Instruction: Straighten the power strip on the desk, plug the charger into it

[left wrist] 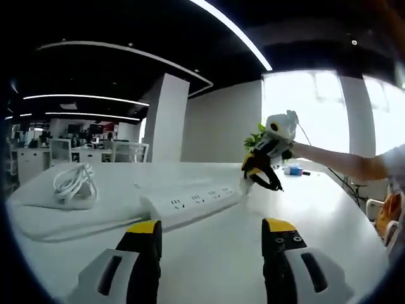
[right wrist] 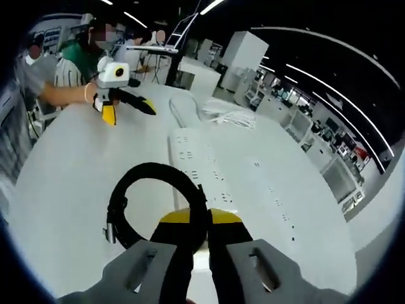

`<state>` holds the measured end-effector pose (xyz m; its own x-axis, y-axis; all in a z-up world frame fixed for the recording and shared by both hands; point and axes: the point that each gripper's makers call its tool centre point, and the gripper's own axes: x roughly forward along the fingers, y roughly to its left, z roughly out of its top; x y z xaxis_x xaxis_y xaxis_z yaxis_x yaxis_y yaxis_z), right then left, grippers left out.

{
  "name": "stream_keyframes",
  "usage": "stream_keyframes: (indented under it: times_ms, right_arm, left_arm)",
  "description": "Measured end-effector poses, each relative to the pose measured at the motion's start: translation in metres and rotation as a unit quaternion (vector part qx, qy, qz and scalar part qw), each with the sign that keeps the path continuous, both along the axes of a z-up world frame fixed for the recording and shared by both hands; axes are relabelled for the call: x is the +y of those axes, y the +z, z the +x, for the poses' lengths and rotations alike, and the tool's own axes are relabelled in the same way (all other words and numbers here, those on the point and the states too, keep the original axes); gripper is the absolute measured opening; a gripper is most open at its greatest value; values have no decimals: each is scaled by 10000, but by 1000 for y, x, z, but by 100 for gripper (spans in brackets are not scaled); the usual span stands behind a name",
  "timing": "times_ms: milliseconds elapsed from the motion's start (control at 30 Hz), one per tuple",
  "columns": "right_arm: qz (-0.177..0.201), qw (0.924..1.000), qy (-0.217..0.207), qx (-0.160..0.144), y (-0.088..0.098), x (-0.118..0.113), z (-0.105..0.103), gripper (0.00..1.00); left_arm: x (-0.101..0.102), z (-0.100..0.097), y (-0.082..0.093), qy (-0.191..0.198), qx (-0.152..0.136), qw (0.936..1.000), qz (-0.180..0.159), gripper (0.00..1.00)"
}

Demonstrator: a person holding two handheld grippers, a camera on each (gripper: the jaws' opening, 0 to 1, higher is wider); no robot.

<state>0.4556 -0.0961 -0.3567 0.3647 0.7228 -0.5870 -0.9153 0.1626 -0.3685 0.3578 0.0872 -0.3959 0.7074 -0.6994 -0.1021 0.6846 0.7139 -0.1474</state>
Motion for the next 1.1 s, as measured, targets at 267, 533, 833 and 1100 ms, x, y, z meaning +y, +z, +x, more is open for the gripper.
stream_keyframes:
  times_ms: [267,533,833,1100]
  right_arm:
    - [530,9986,-43,71,14,-3,0,5]
    - [1311,9902,-28,480,14,5,-4,5]
    - [2418,9672,64,776,38,7,-6,5]
    - [2754,9580,233,764,54,15,-8,5]
  left_arm:
    - [4,9,15,39,-173,9995,274,67]
    - [7,24,39,119,-352,9987,340,67]
    - [5,35,41,83,-385,9978,537,67]
    - [4,53,39,27,-437,9949,913,70]
